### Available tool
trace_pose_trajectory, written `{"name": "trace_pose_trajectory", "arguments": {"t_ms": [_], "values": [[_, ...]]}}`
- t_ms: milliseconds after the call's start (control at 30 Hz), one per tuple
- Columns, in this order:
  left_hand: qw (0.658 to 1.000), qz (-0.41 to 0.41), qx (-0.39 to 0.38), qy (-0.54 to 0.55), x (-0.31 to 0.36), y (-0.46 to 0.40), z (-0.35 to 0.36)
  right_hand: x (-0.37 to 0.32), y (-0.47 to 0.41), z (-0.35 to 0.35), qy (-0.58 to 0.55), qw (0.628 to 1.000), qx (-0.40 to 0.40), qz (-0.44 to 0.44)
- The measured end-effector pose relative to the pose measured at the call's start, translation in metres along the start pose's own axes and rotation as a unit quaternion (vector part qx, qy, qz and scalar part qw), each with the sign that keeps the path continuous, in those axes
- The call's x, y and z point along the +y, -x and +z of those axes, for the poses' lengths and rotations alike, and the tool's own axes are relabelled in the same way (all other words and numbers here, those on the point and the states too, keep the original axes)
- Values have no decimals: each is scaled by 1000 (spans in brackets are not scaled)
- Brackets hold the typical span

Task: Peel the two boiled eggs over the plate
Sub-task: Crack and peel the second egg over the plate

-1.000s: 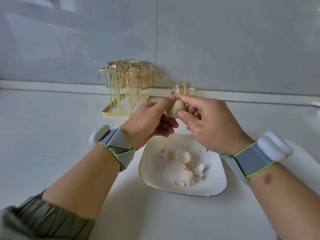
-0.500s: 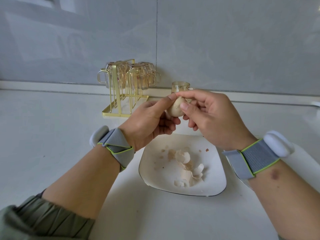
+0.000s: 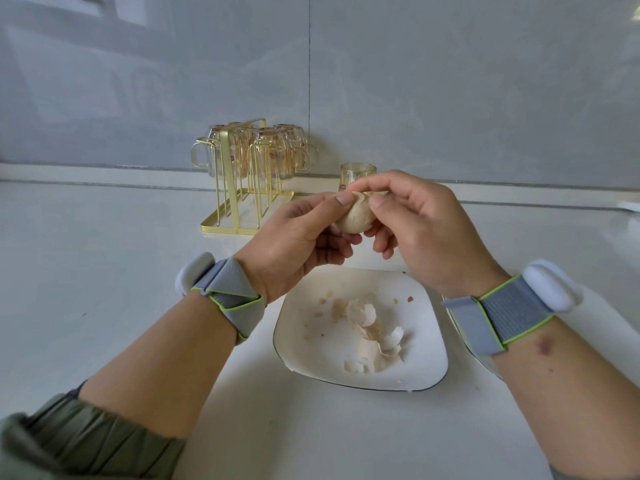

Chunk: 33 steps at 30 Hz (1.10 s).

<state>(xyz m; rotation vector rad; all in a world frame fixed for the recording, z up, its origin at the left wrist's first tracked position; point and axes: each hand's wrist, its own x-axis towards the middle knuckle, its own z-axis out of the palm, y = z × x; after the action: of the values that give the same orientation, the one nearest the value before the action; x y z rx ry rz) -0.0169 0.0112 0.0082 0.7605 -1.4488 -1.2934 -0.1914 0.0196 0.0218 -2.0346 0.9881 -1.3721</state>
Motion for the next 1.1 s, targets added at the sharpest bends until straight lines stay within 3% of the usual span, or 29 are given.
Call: {"name": "trace_pose_trajectory", "arguments": {"t_ms": [1100], "values": [[998,-30,11,47,1,-1,2,-2,4,7,135,989,36,-53]]}}
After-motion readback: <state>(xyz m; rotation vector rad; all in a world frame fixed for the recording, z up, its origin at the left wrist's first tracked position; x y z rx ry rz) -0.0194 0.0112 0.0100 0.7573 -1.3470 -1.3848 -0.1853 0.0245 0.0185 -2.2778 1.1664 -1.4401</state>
